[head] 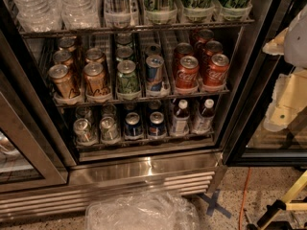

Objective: Pick pepsi can from bottom shelf of fridge

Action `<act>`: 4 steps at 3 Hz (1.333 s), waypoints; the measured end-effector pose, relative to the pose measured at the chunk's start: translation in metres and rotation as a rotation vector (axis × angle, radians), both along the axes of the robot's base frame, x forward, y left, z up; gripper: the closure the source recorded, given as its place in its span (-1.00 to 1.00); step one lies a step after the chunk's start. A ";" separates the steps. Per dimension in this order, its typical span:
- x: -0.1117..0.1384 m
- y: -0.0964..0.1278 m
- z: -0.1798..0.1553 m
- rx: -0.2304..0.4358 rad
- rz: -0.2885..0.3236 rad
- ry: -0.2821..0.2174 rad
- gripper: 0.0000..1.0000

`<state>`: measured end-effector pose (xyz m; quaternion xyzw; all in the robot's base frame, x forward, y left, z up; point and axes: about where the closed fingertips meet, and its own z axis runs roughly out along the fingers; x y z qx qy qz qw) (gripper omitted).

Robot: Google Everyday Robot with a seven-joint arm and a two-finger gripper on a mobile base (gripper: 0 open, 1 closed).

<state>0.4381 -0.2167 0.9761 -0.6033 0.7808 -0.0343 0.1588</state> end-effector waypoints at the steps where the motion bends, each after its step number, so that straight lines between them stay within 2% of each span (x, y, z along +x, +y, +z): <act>1: 0.000 0.000 0.000 0.000 0.000 0.000 -1.00; 2: 0.000 0.002 -0.005 0.020 -0.014 -0.001 -1.00; 3: -0.008 0.013 -0.026 0.119 -0.054 -0.005 -1.00; 4: -0.021 0.034 -0.053 0.273 -0.065 -0.039 -1.00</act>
Offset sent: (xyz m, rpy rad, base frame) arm -0.0021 0.0036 -0.0160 0.0461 0.0179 -0.0327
